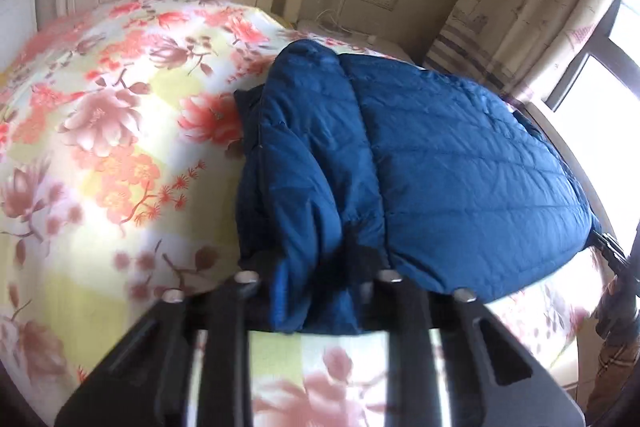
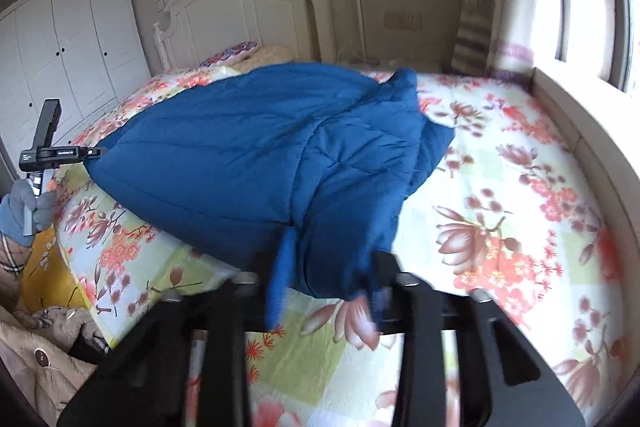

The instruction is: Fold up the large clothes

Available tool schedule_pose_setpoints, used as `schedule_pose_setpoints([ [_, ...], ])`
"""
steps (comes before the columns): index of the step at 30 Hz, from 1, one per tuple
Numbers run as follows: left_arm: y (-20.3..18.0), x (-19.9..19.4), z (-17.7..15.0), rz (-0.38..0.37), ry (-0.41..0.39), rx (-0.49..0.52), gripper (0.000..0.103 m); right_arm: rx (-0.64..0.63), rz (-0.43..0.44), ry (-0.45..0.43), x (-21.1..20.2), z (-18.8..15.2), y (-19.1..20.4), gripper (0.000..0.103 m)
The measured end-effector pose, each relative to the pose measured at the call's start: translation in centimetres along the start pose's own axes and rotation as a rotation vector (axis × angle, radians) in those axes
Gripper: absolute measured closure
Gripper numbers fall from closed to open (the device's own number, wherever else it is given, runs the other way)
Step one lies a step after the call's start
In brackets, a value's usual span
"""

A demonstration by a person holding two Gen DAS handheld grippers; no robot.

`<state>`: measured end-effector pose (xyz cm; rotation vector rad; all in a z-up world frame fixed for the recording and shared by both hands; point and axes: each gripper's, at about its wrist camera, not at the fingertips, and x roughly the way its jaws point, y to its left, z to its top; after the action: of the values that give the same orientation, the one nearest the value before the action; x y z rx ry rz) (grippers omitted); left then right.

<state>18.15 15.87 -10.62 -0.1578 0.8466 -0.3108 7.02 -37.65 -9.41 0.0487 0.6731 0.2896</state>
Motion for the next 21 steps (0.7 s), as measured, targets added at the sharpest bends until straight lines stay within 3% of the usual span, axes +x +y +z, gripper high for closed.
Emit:
schedule_pose_setpoints([
  [6,-2.3,-4.1,-3.2,0.018,0.012,0.086,0.088,0.025,0.038,0.011,-4.6,-2.8,0.3,0.08],
  [14,-1.6,-6.1,-7.7,0.011,0.024,0.051,0.084,0.094,0.08,0.05,-8.8,-7.6,1.6,0.08],
  [16,-1.2,-6.1,-8.0,0.009,0.022,0.036,0.075,0.096,0.068,0.056,-9.2,-8.0,1.6,0.077],
  [17,-0.7,-6.3,-7.9,0.02,0.012,0.019,0.06,0.101,0.058,0.06,-9.3,-7.9,1.3,0.075],
  [18,-0.3,-6.6,-7.7,0.038,0.0,-0.001,0.036,0.112,0.036,0.068,-9.4,-7.6,1.0,0.072],
  [20,0.4,-8.0,-6.8,0.079,-0.065,-0.03,0.013,0.11,-0.052,0.03,-10.5,-6.3,0.5,0.05],
  [21,0.7,-9.4,-6.1,0.108,-0.133,-0.046,0.009,0.101,-0.094,-0.001,-11.0,-5.6,0.6,0.034],
])
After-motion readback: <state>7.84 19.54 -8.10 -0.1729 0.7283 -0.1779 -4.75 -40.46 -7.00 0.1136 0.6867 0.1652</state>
